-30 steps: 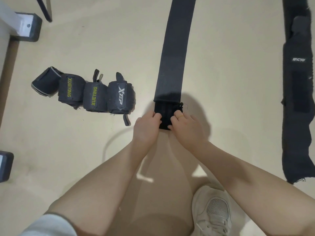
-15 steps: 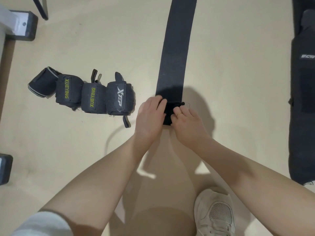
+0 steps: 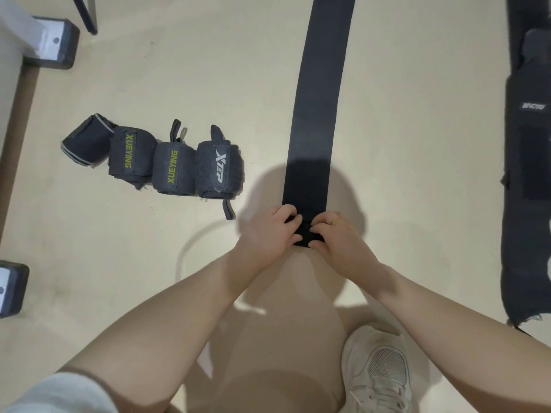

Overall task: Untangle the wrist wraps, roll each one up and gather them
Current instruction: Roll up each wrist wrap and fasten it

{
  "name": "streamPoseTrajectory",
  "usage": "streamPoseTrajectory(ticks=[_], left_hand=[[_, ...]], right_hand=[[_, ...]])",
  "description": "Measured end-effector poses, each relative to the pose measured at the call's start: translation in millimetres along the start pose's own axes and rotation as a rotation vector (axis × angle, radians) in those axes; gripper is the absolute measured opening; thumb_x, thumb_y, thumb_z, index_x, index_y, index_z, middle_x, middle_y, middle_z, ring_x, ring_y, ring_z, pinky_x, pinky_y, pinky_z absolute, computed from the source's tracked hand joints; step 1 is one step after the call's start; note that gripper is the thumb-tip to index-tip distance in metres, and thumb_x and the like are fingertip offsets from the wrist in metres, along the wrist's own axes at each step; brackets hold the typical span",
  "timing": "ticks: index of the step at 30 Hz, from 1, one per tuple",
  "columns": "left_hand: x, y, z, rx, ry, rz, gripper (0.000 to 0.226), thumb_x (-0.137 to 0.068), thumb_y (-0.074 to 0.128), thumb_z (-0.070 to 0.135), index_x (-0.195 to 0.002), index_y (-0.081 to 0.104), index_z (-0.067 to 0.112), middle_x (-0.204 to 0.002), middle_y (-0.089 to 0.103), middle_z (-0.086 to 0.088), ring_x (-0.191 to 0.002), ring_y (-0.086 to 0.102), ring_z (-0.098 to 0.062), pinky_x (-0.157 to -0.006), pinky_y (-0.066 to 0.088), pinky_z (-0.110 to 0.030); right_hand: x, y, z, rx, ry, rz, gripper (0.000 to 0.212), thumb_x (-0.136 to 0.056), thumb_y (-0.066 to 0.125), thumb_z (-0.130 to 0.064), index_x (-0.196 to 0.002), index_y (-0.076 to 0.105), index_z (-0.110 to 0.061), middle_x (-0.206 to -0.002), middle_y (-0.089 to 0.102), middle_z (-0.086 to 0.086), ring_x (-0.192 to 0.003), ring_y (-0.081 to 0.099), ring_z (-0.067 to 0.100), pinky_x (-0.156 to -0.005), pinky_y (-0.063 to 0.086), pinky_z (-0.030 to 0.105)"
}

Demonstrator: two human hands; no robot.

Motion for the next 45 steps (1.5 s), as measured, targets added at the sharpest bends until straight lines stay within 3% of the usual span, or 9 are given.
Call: streamPoseTrajectory(ticks=[4,9,15,22,26,29,32,38,45], left_hand=[[-8,-1,0,0.088,-0.126,-0.067,0.033,-0.098,0.045,0.03,-0.117,0.062,0.01,-0.121,0.052,-0.004,-0.111,0.05,-0.022,-0.077,0.046,-0.033],[-25,-13,-1,0.074,-0.185,-0.031,0.028,-0.098,0.043,0.031,-0.114,0.06,0.015,-0.114,0.053,-0.002,-0.106,0.05,-0.021,-0.073,0.038,-0.031],[-24,-11,-5,0.117,-0.195,-0.051,0.027,-0.098,0.043,0.033,-0.111,0.061,0.018,-0.111,0.052,0.0,-0.102,0.051,-0.019,-0.07,0.042,-0.031],[-15,-16,-3,0.119,-0.174,-0.017,0.03,-0.099,0.04,0.034,-0.114,0.056,0.014,-0.108,0.058,-0.001,-0.102,0.052,-0.02,-0.07,0.035,-0.029],[1,-10,-3,0.145,-0.104,-0.101,0.043,-0.09,0.059,0.035,-0.126,0.049,0.014,-0.123,0.054,0.002,-0.11,0.051,-0.018,-0.073,0.032,-0.025],[0,-9,0,0.138,-0.103,-0.041,0.038,-0.082,0.066,0.019,-0.116,0.054,0.008,-0.123,0.051,-0.004,-0.102,0.055,-0.023,-0.066,0.035,-0.027],[-11,-13,-6,0.116,-0.129,-0.076,0.035,-0.09,0.057,0.025,-0.12,0.05,0.009,-0.129,0.043,-0.002,-0.104,0.05,-0.022,-0.068,0.034,-0.028],[-31,-24,-17,0.155,-0.104,-0.241,0.039,-0.098,0.043,0.033,-0.131,0.052,0.013,-0.126,0.048,-0.003,-0.109,0.052,-0.023,-0.088,0.041,-0.035],[-52,-23,-10,0.018,-0.079,-0.336,0.038,-0.102,0.03,0.032,-0.128,0.048,0.01,-0.122,0.047,-0.006,-0.111,0.051,-0.024,-0.08,0.038,-0.033]], right_hand=[[5,-14,-5,-0.086,0.023,0.152,0.019,-0.082,0.064,-0.003,-0.101,0.061,-0.008,-0.103,0.063,0.004,-0.096,0.056,0.026,-0.068,0.041,0.027],[-2,-21,-8,0.091,-0.033,0.237,0.005,-0.079,0.064,-0.008,-0.076,0.06,-0.007,-0.105,0.062,0.011,-0.073,0.061,0.028,-0.051,0.04,0.025],[-8,-13,-18,0.421,-0.234,0.065,0.029,-0.057,0.081,-0.026,-0.076,0.066,-0.01,-0.093,0.068,0.006,-0.074,0.065,0.023,-0.066,0.05,0.027],[-11,-12,-19,0.297,-0.115,0.12,0.032,-0.05,0.08,-0.014,-0.075,0.061,-0.008,-0.073,0.059,0.005,-0.06,0.058,0.025,-0.061,0.05,0.028],[-15,-15,-17,0.292,-0.1,0.064,0.034,-0.055,0.082,-0.02,-0.078,0.061,-0.006,-0.074,0.06,0.008,-0.062,0.06,0.028,-0.057,0.049,0.033],[-16,-18,-14,0.254,-0.082,0.02,0.03,-0.074,0.071,-0.021,-0.097,0.06,-0.005,-0.094,0.061,0.01,-0.085,0.061,0.031,-0.073,0.048,0.04],[-20,-22,-6,0.065,-0.051,-0.022,0.03,-0.089,0.058,-0.024,-0.114,0.054,-0.007,-0.112,0.057,0.007,-0.105,0.051,0.024,-0.088,0.039,0.031],[-33,-33,16,-0.362,0.171,0.057,0.029,-0.095,0.053,-0.022,-0.119,0.061,-0.008,-0.111,0.048,0.002,-0.097,0.045,0.011,-0.083,0.032,0.016],[-30,-33,37,-0.294,0.363,0.08,0.024,-0.097,0.045,-0.035,-0.114,0.062,-0.03,-0.102,0.056,-0.008,-0.113,0.041,0.015,-0.091,0.022,0.031]])
Point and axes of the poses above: each hand's wrist, its own x-axis away from the middle knuckle, its own y-axis out of the palm, z = x × y, the point moved 7 cm from there along -x, towards the middle knuckle
